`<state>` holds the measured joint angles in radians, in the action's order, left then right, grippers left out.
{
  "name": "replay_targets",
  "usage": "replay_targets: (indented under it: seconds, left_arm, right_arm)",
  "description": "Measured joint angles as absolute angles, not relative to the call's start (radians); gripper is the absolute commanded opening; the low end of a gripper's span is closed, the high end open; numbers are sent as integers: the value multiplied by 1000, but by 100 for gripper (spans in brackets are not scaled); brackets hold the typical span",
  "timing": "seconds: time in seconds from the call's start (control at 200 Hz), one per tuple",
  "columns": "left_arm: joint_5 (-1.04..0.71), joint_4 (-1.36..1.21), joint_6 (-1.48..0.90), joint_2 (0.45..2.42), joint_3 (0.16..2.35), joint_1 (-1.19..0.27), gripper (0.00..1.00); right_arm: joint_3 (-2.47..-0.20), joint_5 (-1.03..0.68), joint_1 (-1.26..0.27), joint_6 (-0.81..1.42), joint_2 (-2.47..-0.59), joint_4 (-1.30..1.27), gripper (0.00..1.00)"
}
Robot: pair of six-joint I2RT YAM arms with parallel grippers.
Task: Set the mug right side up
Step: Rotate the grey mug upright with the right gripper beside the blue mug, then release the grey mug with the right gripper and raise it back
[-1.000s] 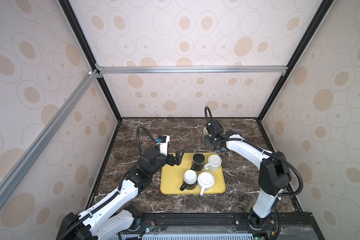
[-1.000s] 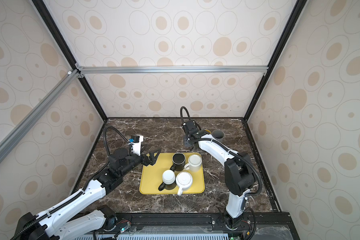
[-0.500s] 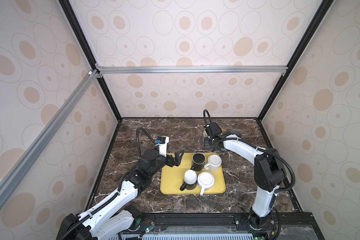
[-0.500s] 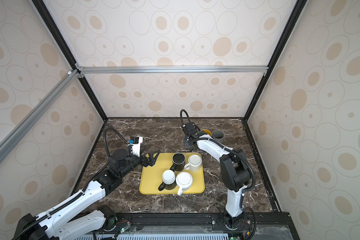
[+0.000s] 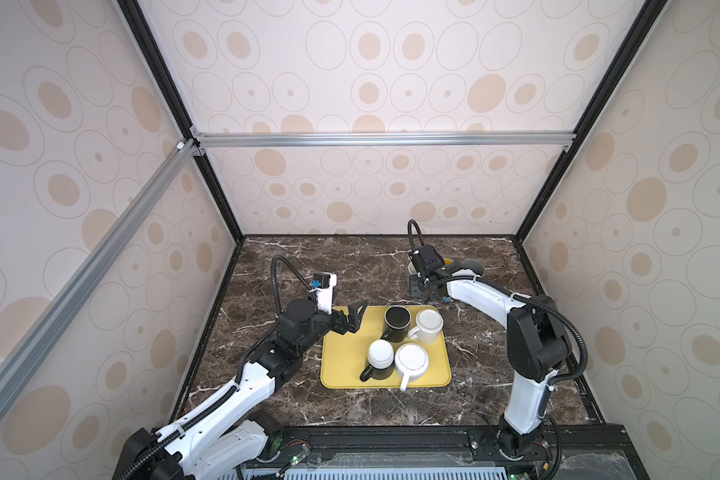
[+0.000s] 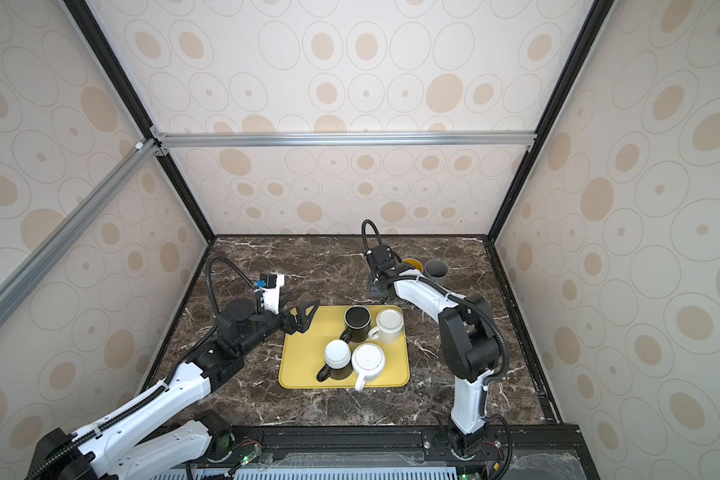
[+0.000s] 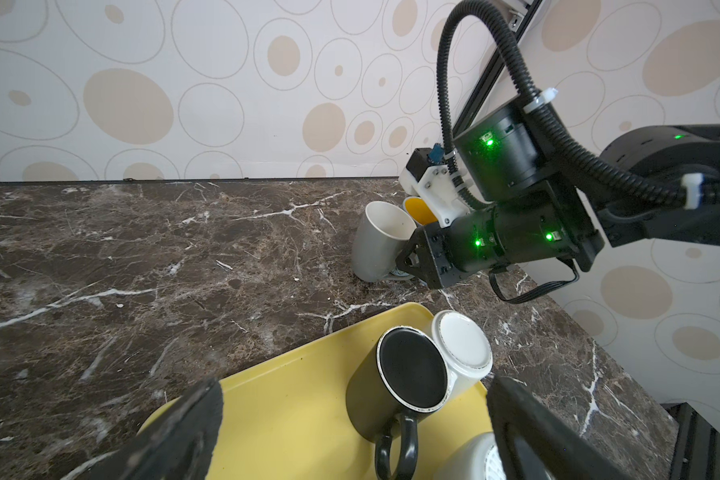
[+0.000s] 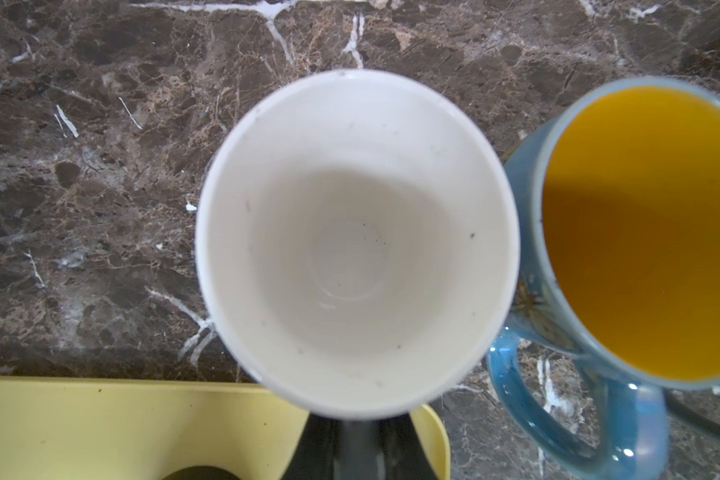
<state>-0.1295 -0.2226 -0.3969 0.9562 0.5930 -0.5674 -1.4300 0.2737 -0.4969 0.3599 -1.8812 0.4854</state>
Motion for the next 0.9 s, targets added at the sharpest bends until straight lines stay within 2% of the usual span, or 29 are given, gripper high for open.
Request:
replay_targets:
  seconds: [0.545,0.745,0.9]
  left_arm:
    - [-125,-218,-396,925,588,-561,100]
    - [-121,-219,-397,917,582,-556,100]
    - [-121,-220,-397,917,562,-555,100]
  right_arm:
    - [-1430,296,-495,381,-1921,479,0]
    - [-1430,308,-495,386,-1927,477,6]
    - [-1430,308,-495,388,-1928,472,17]
